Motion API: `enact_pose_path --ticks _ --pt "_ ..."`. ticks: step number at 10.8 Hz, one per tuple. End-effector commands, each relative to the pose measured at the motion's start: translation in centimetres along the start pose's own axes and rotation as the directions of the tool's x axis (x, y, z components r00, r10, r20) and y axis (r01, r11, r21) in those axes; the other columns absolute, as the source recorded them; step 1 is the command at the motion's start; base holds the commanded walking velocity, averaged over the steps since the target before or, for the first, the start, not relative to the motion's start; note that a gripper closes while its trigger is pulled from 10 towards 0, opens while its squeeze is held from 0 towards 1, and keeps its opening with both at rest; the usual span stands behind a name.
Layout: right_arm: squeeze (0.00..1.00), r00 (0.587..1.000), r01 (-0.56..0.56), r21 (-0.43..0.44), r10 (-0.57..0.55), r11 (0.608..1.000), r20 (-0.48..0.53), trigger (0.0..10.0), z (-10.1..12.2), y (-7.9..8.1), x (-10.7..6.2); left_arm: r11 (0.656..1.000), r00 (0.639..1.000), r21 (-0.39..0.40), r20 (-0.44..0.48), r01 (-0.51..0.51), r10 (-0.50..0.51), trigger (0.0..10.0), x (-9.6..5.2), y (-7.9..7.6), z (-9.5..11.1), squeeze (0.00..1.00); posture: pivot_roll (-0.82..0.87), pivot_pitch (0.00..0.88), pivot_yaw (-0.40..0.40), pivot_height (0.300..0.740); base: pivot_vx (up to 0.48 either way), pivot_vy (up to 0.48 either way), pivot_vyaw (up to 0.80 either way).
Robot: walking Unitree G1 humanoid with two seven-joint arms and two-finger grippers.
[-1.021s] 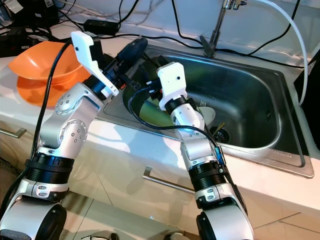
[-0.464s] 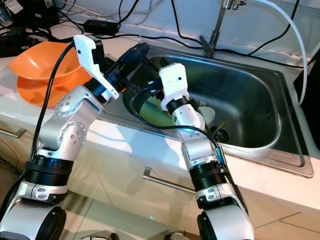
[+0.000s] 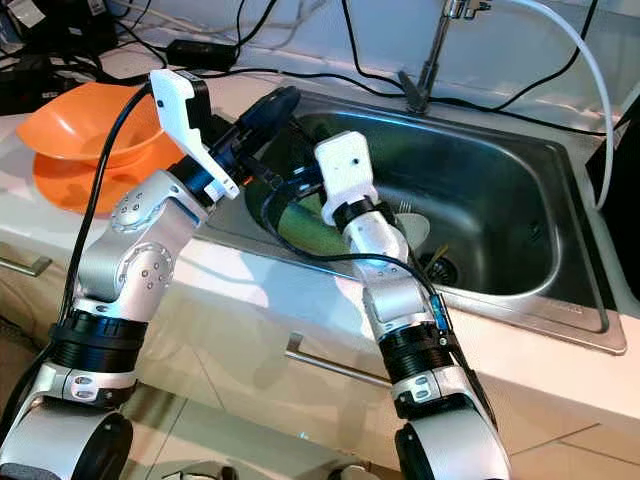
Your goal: Kitchen organization
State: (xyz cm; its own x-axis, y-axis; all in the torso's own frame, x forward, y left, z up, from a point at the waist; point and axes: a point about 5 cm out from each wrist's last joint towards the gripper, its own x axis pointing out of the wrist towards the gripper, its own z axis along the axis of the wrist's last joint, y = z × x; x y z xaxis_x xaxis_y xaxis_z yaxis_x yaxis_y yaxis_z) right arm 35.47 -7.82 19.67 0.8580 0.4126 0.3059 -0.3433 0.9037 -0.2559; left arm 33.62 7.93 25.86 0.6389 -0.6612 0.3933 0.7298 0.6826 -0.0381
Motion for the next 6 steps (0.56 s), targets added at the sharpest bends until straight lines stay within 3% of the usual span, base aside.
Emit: enact_pose_path --ticks 1,2,3,6 --pt "0.00 0.999 0.045 0.015 -0.045 0.999 -0.007 0.0 -0.08 -0.84 -0.08 1.000 1.000 0.003 0.006 0.025 -0.025 10.0 0.06 -0.40 0.27 0.00 0.09 0.051 -0.023 0.740 0.000 0.000 0.00" --pt "0.00 0.999 0.048 0.013 -0.048 0.999 -0.007 0.0 -0.09 -0.86 -0.07 1.000 1.000 0.008 0.001 0.022 -0.022 10.0 0.08 -0.37 0.20 0.25 0.09 0.051 -0.023 0.740 0.000 0.000 0.00" --pt "0.00 0.998 0.058 0.010 -0.058 0.998 -0.008 0.0 -0.10 -0.99 -0.04 1.000 1.000 0.009 -0.011 0.017 -0.017 10.0 0.09 -0.28 -0.02 1.00 0.09 0.051 -0.023 0.740 0.000 0.000 0.00" --pt "0.00 0.996 0.085 -0.005 -0.085 0.996 -0.016 0.0 -0.24 -1.49 -0.05 1.000 1.000 0.000 -0.020 0.022 -0.022 10.0 0.07 -0.35 -0.23 1.00 0.09 0.050 -0.025 0.740 0.000 0.000 0.00"
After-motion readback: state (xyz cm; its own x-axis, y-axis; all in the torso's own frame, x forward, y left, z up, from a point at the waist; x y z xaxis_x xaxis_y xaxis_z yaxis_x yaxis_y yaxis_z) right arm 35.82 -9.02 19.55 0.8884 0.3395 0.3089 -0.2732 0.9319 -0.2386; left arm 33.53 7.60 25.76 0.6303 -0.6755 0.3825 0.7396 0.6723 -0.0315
